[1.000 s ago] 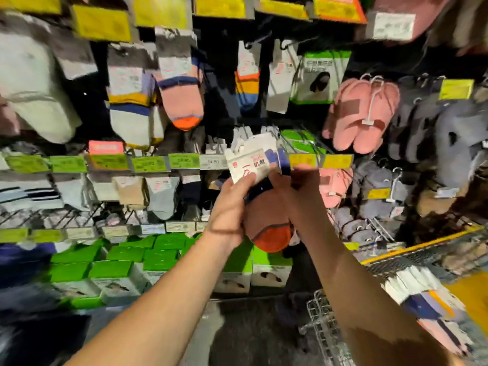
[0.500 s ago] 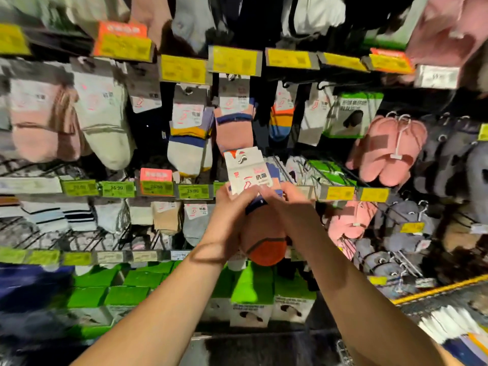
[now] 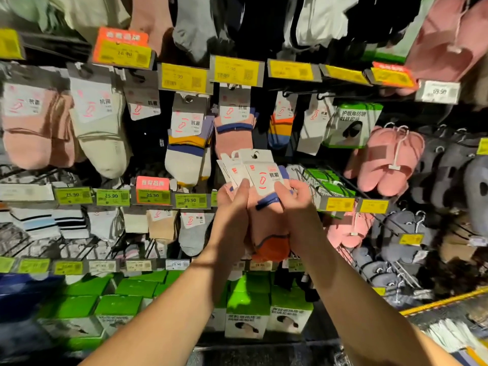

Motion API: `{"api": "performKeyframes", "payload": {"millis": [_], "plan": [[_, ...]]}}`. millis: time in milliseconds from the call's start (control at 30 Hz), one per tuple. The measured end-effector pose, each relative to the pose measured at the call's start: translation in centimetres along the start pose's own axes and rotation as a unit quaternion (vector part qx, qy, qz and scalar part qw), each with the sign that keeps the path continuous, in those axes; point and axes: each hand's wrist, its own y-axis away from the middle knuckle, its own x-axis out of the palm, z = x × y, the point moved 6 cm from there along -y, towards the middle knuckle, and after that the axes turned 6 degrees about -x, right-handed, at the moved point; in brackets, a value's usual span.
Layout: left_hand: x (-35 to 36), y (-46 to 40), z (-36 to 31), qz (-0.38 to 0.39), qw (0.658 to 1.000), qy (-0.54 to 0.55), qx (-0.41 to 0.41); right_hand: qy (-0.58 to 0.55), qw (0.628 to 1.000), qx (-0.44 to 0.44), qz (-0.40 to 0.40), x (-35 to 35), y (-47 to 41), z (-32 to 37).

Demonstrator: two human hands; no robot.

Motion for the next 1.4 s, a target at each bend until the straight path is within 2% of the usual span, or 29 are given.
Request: {"api": "performKeyframes", "payload": {"millis": [100, 233, 300, 467, 567, 667, 800, 867, 967, 1167, 1400], "plan": [[-0.2, -0.1, -0.1, -0.013, 1.0, 0.011, -0.002, 0.008, 0.999, 0.005, 0.044, 0.4, 0.6, 0.6], [-1.4, -0.7, -0.6, -0.051, 0.998, -0.015, 0.015, -0.089, 0.987, 0.018, 0.135, 2.2, 1.4, 1.2], [-2.0, -1.0, -0.8, -0.063, 0.998, -0.01, 0.015, -0.094, 0.983, 0.031, 0.155, 2.7, 1.4, 1.0], [-2.8, -1.1, -1.0, -0.046, 0.999, 0.003, 0.008, -0.202, 0.964, 0.071, 0.157, 3.0, 1.8, 0.3], [-3.2, -1.1, -1.1, -0.051, 0.999, 0.004, 0.005, -0.22, 0.958, 0.082, 0.163, 3.2, 1.8, 0.0], [-3.2, -1.0, -1.4, -0.043, 0.998, -0.03, 0.018, -0.226, 0.96, 0.094, 0.136, 3.2, 1.4, -0.4], [-3.2, -1.1, -3.4, -0.082, 0.987, -0.116, 0.081, -0.293, 0.944, 0.1, 0.116, 3.0, 0.0, -0.9], [-3.3, -1.1, -4.6, -0.1, 0.978, -0.139, 0.117, -0.299, 0.948, 0.074, 0.082, 1.9, -1.8, -0.1], [-3.7, -1.3, -6.2, -0.104, 0.977, -0.12, 0.144, -0.261, 0.962, 0.065, 0.047, -0.2, -4.9, 0.9], [-3.5, -2.1, -7.4, -0.084, 0.991, -0.012, 0.108, -0.18, 0.98, -0.002, 0.085, -1.0, -10.6, 3.3], [-1.8, -2.0, -7.5, -0.068, 0.993, 0.003, 0.098, -0.174, 0.98, -0.02, 0.096, 0.6, -15.0, 4.4]]}}
